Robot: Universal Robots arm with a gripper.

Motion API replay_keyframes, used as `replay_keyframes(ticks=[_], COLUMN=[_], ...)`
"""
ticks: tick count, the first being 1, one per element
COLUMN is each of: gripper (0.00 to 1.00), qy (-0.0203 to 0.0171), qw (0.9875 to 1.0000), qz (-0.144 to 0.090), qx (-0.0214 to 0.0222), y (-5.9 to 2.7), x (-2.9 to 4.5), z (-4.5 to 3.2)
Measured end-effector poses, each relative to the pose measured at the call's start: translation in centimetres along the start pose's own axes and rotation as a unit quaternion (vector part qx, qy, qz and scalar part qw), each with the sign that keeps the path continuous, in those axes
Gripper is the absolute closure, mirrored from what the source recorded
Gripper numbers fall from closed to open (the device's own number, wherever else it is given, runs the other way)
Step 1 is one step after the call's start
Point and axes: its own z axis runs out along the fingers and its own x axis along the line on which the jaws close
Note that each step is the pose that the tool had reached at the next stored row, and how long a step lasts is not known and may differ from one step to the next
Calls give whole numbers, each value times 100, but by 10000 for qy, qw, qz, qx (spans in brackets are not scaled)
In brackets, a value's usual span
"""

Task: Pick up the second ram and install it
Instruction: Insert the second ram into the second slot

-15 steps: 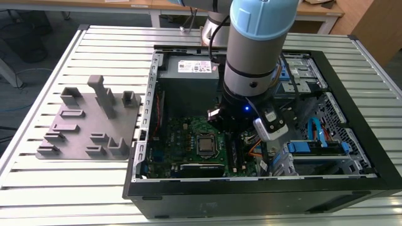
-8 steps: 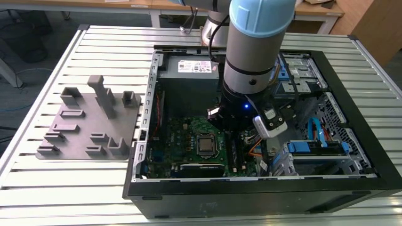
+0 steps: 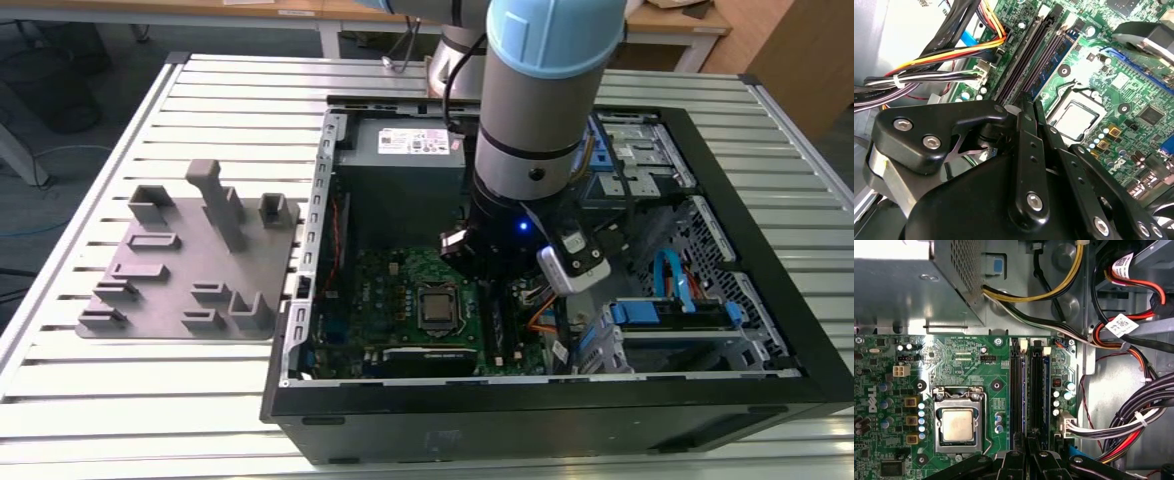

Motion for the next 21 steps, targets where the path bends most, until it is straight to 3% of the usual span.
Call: replay_keyframes(ticks=[21], gripper=[86], qy=[-1], qw=[10000], qz=[-11], qx=[6], y=[27], x=[17], z=[47])
